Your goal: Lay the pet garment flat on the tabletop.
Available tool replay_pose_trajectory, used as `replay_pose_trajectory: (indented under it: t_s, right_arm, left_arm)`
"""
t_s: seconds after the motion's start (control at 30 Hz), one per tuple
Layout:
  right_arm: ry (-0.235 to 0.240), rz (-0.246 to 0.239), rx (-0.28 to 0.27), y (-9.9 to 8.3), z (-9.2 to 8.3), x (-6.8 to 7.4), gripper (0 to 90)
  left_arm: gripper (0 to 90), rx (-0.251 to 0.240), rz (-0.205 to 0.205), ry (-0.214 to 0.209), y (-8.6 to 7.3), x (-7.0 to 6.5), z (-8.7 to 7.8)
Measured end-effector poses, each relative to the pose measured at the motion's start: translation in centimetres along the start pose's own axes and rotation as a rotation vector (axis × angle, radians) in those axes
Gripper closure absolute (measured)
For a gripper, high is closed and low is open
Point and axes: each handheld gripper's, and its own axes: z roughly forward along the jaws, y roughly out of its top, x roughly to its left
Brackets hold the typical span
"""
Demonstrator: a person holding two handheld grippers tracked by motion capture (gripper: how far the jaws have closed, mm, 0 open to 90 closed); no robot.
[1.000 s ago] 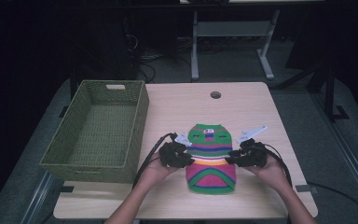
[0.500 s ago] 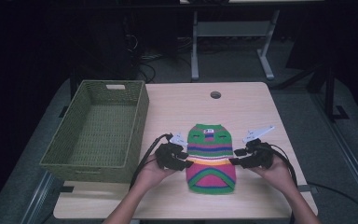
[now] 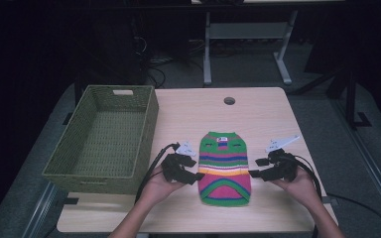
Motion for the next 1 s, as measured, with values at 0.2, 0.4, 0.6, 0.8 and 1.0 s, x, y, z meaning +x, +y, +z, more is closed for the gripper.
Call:
replay_pose_trajectory:
  t_s: [0.2, 0.4, 0.6, 0.8, 1.0]
  right_arm:
    - [-0.001, 0.016, -0.011, -0.8, -0.5, -0.2, 39.5]
    - [-0.014, 0.019, -0.005, -1.2, -1.0, -0.4, 37.8]
    - [-0.020, 0.017, 0.001, -1.6, -1.6, -0.4, 35.8]
    - [-0.016, 0.029, -0.011, -2.3, -1.9, -0.2, 35.8]
    - [-0.028, 0.046, -0.012, -3.2, -2.2, -0.2, 34.0]
  left_arm:
    - [31.5, -0.009, -0.011, 0.019, -0.5, -0.2, -0.3]
    - [27.3, -0.016, -0.023, 0.024, -1.0, -0.4, -0.5]
    - [26.0, -0.011, -0.022, 0.031, -1.7, -0.7, -0.7]
    - [23.8, -0.014, -0.025, 0.036, -2.1, -0.8, -0.9]
    - [22.6, -0.014, -0.028, 0.040, -2.6, -1.1, -1.1]
